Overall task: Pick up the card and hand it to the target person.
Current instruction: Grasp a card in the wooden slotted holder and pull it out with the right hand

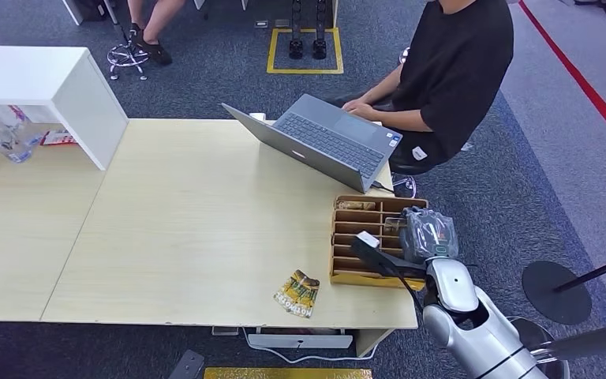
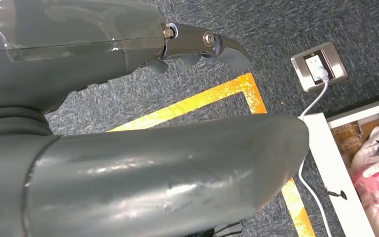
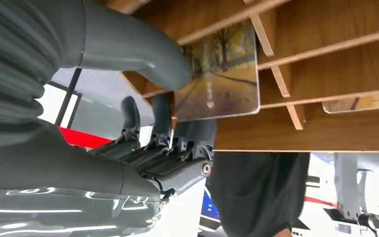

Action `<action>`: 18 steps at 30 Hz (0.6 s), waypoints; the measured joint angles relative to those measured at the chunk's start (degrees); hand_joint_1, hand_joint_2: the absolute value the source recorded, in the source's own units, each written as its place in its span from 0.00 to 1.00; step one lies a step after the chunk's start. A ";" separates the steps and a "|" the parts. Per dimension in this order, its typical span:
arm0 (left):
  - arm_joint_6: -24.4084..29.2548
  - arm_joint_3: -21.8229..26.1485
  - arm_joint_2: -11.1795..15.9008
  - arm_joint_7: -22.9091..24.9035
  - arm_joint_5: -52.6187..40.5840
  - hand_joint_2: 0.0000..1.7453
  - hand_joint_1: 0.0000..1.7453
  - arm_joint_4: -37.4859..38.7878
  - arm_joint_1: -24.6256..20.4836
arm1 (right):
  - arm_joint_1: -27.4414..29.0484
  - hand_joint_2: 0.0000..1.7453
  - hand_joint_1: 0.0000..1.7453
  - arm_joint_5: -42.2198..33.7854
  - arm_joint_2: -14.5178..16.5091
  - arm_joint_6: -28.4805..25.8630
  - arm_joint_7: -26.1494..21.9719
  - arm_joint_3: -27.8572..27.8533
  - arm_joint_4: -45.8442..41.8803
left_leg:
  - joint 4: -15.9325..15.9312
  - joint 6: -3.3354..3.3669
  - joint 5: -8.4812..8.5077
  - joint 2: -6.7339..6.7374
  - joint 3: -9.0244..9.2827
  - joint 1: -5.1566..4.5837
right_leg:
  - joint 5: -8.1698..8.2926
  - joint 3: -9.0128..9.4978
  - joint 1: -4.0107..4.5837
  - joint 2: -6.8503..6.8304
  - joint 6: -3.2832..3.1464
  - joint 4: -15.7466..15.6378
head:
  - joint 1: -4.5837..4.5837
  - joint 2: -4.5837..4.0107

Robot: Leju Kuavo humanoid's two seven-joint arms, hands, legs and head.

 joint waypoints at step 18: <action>0.00 0.00 -0.32 -0.02 -0.04 0.00 0.00 0.00 -0.01 | -0.41 1.00 0.73 0.39 0.38 -0.51 0.10 0.00 0.57 | 0.00 0.02 0.01 0.00 0.00 0.00 | 0.00 0.00 0.00 0.00 0.00 0.00 | 0.01 0.01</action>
